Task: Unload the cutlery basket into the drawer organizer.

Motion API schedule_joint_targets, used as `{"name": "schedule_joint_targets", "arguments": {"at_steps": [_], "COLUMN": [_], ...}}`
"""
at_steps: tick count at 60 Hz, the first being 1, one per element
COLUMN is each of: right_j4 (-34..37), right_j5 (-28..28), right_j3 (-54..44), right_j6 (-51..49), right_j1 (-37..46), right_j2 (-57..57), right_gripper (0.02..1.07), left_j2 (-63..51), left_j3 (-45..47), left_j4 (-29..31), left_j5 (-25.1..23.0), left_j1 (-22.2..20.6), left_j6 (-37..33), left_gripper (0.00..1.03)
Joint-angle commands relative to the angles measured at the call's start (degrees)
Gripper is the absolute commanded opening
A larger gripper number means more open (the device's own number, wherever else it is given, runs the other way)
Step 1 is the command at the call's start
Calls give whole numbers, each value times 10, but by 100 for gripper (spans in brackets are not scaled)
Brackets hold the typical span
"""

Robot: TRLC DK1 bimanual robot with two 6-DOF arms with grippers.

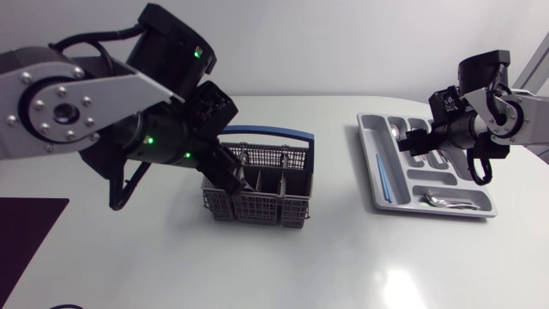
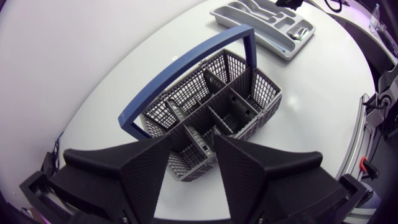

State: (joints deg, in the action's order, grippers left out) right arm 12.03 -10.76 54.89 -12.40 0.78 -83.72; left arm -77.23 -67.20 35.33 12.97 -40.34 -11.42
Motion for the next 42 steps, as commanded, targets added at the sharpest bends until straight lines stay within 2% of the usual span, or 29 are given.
{"name": "schedule_joint_targets", "arguments": {"at_steps": [1, 8, 14, 27, 42], "right_j4": [9, 10, 10, 9, 7], "right_j5": [-3, -3, -3, -3, -3], "right_j3": [-22, -30, -32, -32, -36], "right_j6": [5, 4, 5, 5, 3], "right_j1": [-5, -6, -7, -9, -9], "right_j2": [15, 17, 17, 15, 14], "right_gripper": [72, 72, 72, 72, 72], "left_j2": [-16, -25, -35, -62, -100], "left_j3": [-43, -103, -120, -141, -142], "left_j4": [35, 111, 141, 169, 174], "left_j5": [5, 6, 6, 6, 7], "left_j1": [-5, -16, -23, -32, -38], "left_j6": [30, 44, 50, 52, 52], "left_gripper": [49, 50, 50, 50, 47]}}
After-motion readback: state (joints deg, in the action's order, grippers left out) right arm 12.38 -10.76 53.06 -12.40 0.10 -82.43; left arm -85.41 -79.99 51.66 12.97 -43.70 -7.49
